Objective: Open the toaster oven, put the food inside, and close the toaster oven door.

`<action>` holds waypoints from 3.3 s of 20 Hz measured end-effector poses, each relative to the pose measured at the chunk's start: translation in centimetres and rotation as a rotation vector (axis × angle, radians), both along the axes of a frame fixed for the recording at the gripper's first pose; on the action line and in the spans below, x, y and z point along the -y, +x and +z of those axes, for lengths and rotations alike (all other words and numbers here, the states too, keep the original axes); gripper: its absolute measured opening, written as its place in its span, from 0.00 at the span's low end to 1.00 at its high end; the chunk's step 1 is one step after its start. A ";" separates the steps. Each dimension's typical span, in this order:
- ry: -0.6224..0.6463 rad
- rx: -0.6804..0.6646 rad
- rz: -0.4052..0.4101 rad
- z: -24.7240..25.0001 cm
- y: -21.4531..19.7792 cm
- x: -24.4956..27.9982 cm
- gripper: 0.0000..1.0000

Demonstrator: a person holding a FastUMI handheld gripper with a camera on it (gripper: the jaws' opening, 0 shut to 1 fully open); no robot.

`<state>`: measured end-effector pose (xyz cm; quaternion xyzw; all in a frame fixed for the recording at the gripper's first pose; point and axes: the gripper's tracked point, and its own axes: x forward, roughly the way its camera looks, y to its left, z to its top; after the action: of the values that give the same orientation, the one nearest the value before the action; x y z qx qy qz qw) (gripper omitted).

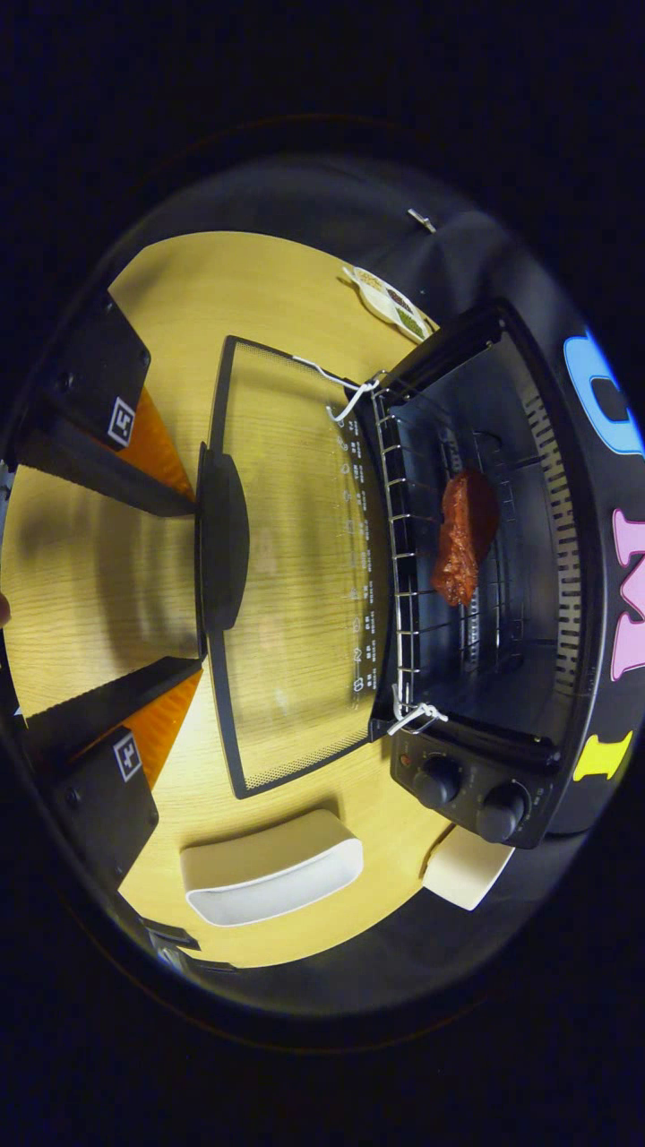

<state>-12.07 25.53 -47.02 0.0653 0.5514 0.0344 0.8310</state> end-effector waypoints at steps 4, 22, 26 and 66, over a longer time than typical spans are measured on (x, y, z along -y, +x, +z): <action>0.022 0.006 -0.003 0.7 -0.1 0.1 0.98; 0.081 0.186 0.009 6.8 2.1 0.5 0.98; 0.118 0.256 -0.020 8.8 3.6 0.5 0.99; 0.035 0.981 -0.114 39.5 6.4 21.5 0.98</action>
<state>-5.63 4.03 -7.54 0.0852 0.0900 0.0247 0.9920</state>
